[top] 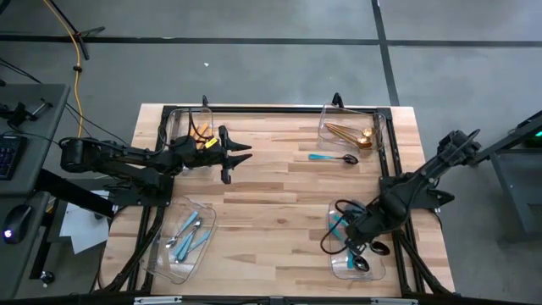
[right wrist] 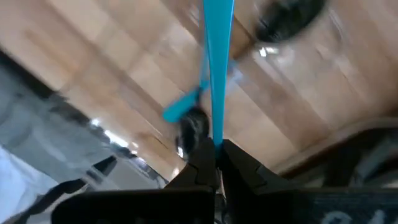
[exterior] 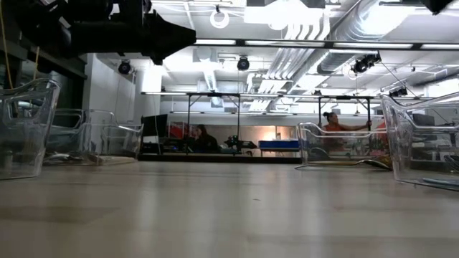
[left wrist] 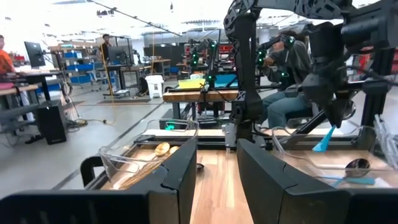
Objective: Sort silverware by color (type)
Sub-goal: Put the blue spoon into the bottom right transparent bin
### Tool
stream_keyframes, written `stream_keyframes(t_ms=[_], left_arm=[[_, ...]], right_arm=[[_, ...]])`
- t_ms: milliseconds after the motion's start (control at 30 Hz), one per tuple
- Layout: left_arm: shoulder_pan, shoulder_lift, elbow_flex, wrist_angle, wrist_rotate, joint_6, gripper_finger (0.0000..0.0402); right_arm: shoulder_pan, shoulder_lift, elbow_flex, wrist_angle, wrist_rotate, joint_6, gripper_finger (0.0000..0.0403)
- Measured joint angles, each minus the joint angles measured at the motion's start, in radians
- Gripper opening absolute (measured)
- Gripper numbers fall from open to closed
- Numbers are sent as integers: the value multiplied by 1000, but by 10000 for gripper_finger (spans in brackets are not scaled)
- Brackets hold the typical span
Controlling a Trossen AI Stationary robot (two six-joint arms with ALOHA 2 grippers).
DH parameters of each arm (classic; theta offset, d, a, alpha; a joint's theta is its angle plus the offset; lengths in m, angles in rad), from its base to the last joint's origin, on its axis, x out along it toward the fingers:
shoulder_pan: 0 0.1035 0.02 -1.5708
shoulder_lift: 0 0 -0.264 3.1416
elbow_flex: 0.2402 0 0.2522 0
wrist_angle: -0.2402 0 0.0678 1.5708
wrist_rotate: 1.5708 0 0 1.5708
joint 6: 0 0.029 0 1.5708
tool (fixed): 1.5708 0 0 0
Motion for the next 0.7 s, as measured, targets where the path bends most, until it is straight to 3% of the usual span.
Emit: stream_keyframes(t_ms=[333, 700], left_arm=[[0, 0, 0, 7, -4, 46, 106], [0, 0, 0, 6, -5, 39, 106]], right_arm=[[-32, 0, -121, 35, -63, 193, 0], [-75, 0, -328, 403, -76, 222, 0]])
